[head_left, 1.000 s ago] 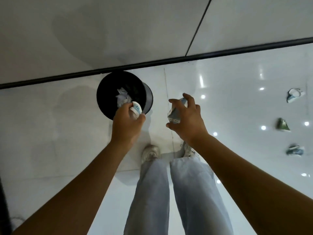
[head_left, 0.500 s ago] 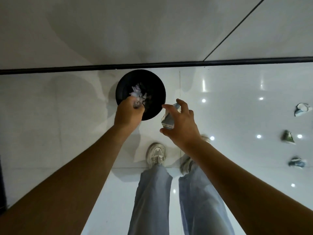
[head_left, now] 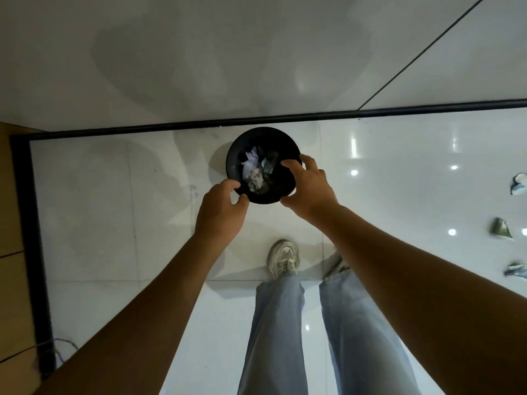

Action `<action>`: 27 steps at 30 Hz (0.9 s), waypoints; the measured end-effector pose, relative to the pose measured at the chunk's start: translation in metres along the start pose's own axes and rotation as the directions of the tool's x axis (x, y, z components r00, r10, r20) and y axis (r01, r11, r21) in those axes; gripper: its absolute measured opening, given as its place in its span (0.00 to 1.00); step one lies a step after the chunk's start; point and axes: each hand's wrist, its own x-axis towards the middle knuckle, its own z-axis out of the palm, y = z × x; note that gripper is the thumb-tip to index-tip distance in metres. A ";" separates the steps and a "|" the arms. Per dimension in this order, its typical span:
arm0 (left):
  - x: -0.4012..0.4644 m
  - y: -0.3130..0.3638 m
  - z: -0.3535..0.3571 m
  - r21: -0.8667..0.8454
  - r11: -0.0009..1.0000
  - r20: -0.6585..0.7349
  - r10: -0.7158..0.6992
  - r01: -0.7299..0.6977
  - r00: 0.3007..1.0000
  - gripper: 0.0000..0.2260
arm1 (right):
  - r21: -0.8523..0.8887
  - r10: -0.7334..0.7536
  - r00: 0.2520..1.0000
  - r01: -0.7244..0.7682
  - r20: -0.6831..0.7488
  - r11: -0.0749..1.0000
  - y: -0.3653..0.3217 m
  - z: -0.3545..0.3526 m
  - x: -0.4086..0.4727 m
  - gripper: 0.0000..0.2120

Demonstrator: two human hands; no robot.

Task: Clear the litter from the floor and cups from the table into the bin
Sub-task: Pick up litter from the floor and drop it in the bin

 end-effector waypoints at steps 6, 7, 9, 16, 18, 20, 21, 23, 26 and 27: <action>-0.032 0.044 0.012 0.056 0.988 0.113 0.140 -0.147 0.984 0.14 | 0.063 0.107 0.992 -0.103 -0.073 0.993 0.051 -0.033 -0.064 0.32; -0.039 0.053 0.019 0.070 0.982 0.143 0.165 -0.176 0.976 0.15 | 0.075 0.129 0.988 -0.123 -0.090 0.990 0.060 -0.039 -0.075 0.31; -0.050 0.071 0.035 0.099 0.968 0.207 0.206 -0.230 0.956 0.15 | 0.111 0.168 0.978 -0.155 -0.122 0.982 0.077 -0.048 -0.093 0.30; -0.092 0.145 0.113 0.250 0.889 0.402 0.266 -0.384 0.876 0.15 | 0.221 0.287 0.932 -0.238 -0.223 0.946 0.151 -0.074 -0.154 0.28; -0.107 0.167 0.138 0.273 0.851 0.447 0.300 -0.448 0.843 0.15 | 0.265 0.335 0.913 -0.272 -0.234 0.925 0.180 -0.082 -0.173 0.27; -0.121 0.186 0.161 0.284 0.813 0.486 0.334 -0.508 0.808 0.14 | 0.303 0.382 0.897 -0.308 -0.225 0.902 0.208 -0.087 -0.191 0.27; -0.129 0.197 0.175 0.292 0.795 0.505 0.344 -0.532 0.791 0.14 | 0.325 0.408 0.886 -0.328 -0.219 0.887 0.224 -0.091 -0.202 0.27; -0.144 0.221 0.201 0.323 0.762 0.536 0.342 -0.562 0.772 0.14 | 0.366 0.458 0.866 -0.366 -0.204 0.856 0.256 -0.098 -0.222 0.27; -0.165 0.256 0.240 0.362 0.712 0.595 0.320 -0.601 0.737 0.15 | 0.419 0.523 0.834 -0.418 -0.174 0.806 0.303 -0.112 -0.250 0.27; -0.172 0.268 0.253 0.372 0.696 0.616 0.310 -0.614 0.724 0.15 | 0.441 0.547 0.820 -0.435 -0.166 0.785 0.320 -0.118 -0.259 0.27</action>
